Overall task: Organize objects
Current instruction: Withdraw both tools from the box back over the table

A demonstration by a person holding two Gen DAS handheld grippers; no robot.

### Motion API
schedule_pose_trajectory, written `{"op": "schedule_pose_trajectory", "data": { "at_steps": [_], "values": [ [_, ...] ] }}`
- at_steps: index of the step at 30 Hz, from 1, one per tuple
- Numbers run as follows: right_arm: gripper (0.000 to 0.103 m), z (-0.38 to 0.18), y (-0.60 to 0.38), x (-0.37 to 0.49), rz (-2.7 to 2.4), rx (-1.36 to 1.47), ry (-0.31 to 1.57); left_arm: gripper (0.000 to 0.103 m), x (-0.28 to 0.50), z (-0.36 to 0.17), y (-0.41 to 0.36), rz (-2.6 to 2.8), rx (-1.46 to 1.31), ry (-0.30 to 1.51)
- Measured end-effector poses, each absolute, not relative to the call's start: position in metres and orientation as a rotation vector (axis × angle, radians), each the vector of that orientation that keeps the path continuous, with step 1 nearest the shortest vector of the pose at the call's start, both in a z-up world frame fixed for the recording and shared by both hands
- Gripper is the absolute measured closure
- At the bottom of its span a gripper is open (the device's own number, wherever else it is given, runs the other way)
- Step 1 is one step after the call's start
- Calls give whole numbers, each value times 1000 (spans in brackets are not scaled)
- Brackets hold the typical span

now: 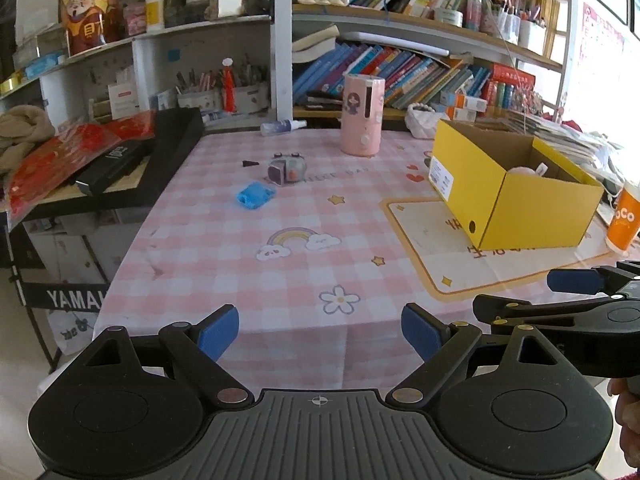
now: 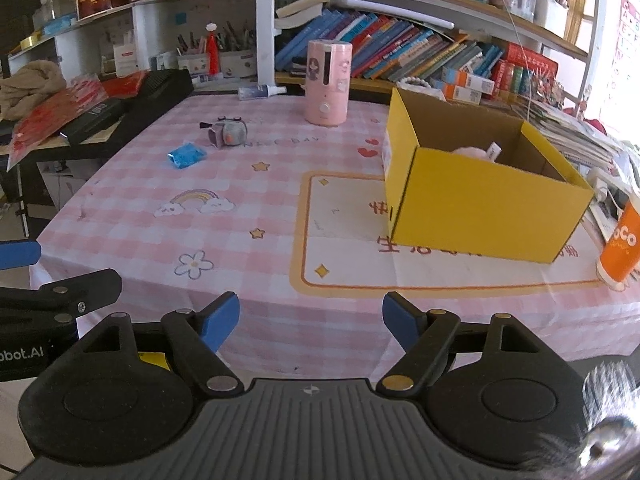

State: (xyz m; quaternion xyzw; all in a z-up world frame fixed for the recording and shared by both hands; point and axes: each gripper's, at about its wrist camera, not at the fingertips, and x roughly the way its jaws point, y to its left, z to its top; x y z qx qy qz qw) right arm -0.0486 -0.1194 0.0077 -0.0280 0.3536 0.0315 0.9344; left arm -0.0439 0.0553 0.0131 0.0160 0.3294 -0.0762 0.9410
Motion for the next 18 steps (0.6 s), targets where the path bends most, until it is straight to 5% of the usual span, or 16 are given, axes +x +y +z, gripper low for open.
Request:
{"op": "schedule_pose_trajectory", "data": {
  "at_steps": [18],
  "values": [
    [24,7,-98,-12,147,-93,714,12,-20,13,68,-82,4,669]
  ]
}}
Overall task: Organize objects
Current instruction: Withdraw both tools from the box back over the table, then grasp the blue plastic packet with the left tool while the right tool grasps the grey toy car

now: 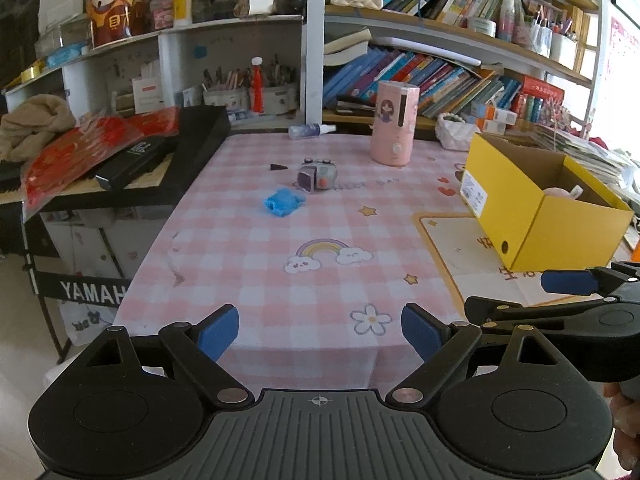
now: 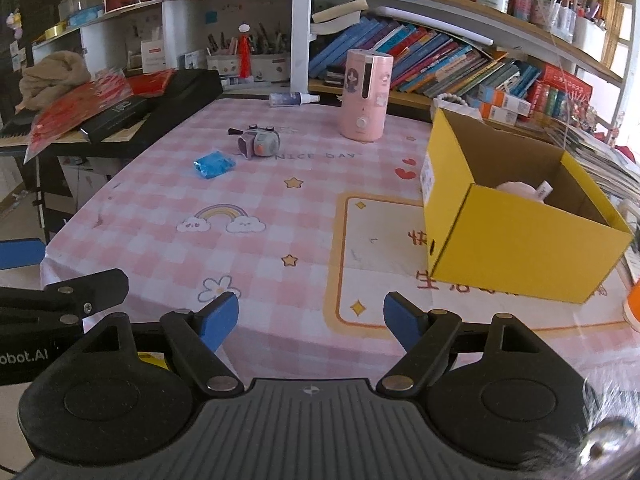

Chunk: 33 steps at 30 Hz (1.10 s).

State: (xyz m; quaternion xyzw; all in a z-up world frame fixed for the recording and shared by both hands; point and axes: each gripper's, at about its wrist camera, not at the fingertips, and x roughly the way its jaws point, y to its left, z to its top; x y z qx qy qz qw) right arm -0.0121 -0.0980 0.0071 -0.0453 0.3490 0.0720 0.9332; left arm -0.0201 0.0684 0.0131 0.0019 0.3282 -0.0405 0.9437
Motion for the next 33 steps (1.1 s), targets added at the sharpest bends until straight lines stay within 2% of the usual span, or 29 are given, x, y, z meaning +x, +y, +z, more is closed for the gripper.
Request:
{"op": "schedule_pose_trajectory", "data": {
  "at_steps": [18,33],
  "values": [
    [26,-6,-106,101,220,-97,773,13,80,2,65,-15,-35,698],
    [26,4,-103,206,257,-83,728,13,169,-3,68,72,-43,712]
  ]
}}
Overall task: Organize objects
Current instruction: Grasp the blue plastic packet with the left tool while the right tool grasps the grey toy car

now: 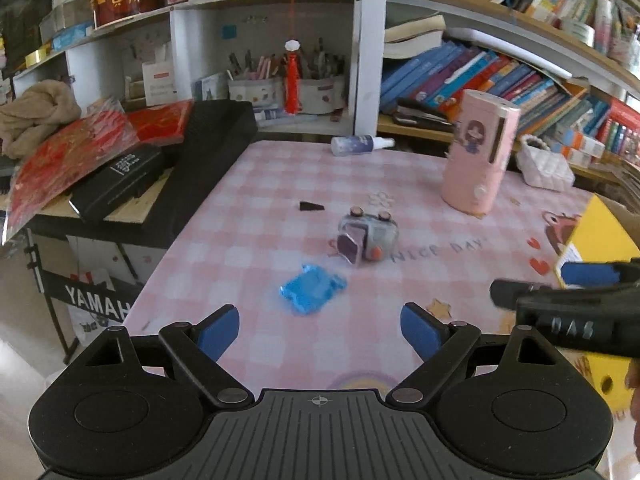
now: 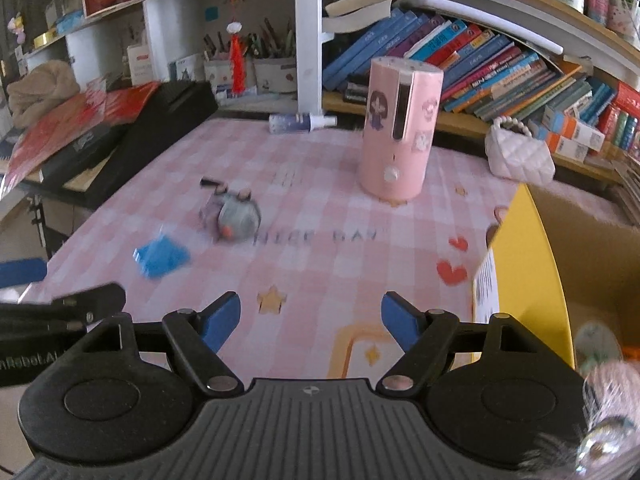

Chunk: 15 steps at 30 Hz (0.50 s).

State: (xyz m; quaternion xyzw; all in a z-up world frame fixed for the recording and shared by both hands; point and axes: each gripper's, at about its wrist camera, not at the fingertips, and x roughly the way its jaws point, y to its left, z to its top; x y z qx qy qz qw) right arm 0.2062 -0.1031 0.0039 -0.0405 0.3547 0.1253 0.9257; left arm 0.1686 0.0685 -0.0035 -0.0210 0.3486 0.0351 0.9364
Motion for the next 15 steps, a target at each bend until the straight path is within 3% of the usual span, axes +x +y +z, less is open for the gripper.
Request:
{"op": "schedule_pose_trajectory", "data": {
  "at_steps": [15],
  "values": [
    [26,3,-77,289,289,-77,716,14,244,-34,74,104,-43,755]
  ]
}}
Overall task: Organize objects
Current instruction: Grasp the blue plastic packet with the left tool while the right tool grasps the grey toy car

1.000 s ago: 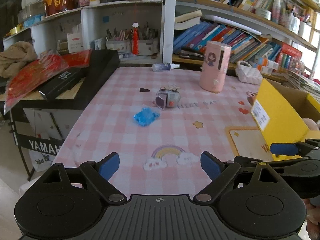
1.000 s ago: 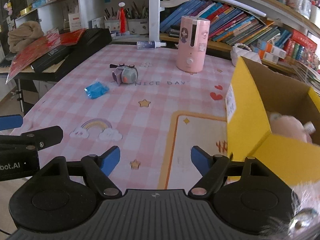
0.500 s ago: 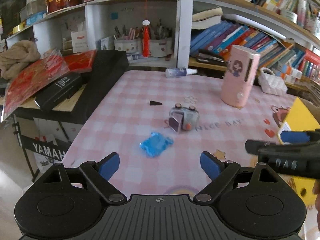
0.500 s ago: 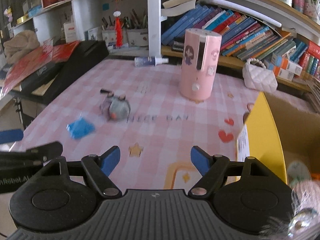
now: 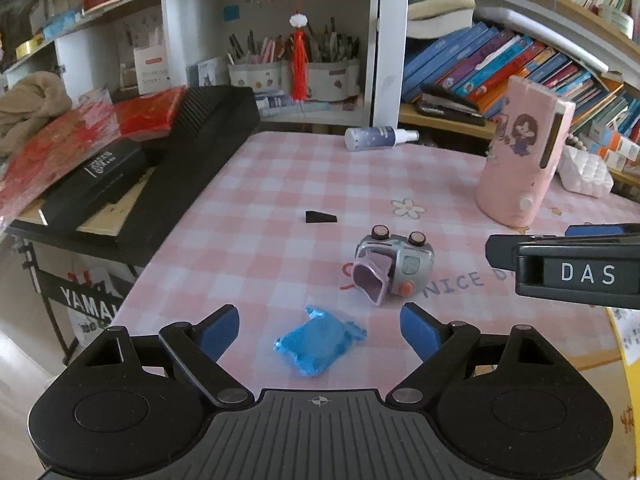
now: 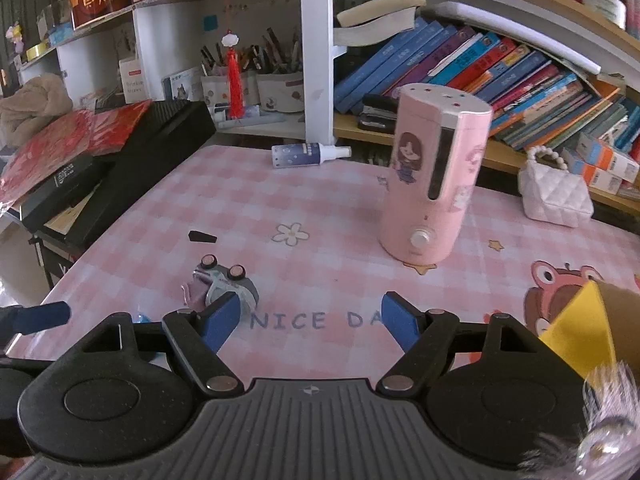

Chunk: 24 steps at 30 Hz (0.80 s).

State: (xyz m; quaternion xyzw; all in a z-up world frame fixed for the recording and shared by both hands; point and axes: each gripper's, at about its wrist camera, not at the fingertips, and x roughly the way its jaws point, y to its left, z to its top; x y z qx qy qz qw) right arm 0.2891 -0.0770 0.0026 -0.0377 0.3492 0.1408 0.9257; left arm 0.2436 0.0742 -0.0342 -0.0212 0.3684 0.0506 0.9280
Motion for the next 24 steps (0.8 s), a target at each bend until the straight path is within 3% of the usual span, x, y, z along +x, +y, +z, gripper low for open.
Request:
{"op": "schedule_pose_trajectory", "data": {
  "at_steps": [6,10,12,13,14,24],
  "values": [
    [26,-5,-67,302,303,-82,735,15,261,-57,72,101,-22,807],
    [26,-8,-62,307,324,-89,740,42,264,-69,72,88,-21,839],
    [26,-9,-60,308,337,-89,743,47,261,-68,72,77,-15,828],
    [26,-9,-59,309,344,-89,745,57,259,-67,72,72,-13,821],
    [26,-10,-57,309,348,-88,746,60,257,-66,73,69,-17,822],
    [25,-27,-25,322,421,-139,776,64,219,-44,101,119,-129,809]
  ]
}}
